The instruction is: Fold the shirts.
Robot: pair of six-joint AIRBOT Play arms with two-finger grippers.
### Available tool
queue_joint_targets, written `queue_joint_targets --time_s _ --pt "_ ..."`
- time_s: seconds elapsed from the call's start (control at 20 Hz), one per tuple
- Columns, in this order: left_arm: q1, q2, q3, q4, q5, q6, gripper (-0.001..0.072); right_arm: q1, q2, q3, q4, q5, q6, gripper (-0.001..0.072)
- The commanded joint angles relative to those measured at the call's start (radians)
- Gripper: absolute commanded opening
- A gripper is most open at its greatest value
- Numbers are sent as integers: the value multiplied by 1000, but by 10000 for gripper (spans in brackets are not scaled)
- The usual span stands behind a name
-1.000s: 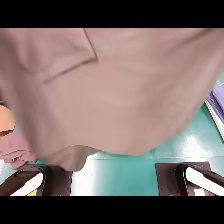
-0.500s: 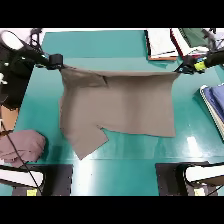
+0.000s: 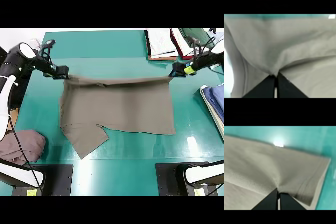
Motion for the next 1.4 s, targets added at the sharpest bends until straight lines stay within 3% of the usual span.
queue_joint_targets --time_s 0.0,0.1,0.15,0.2,0.45,0.75,0.95,1.1,1.35 --pt "1 -2 -87 4 -5 11 23 32 57 -146 -44 -93 -2 17" --pt "1 -2 -118 37 -14 5 52 45 74 -194 -42 -132 12 43" --pt "1 -2 -119 65 -21 -13 346 45 76 -198 -42 -140 23 209" --pt "1 2 -119 95 -33 -38 539 45 76 -187 -41 -138 40 346" --pt "1 142 -161 277 -169 -43 547 45 193 -173 -42 -19 43 358" --pt "77 554 -710 258 -71 -126 547 45 499 -422 -14 -18 43 358" --pt "110 718 -989 66 -14 -136 547 45 629 -538 76 -111 43 357" --pt "110 719 -1087 -135 25 -66 547 45 666 -553 90 -126 43 357" --pt "107 718 -1159 -249 94 -43 547 45 678 -553 90 -101 43 357"
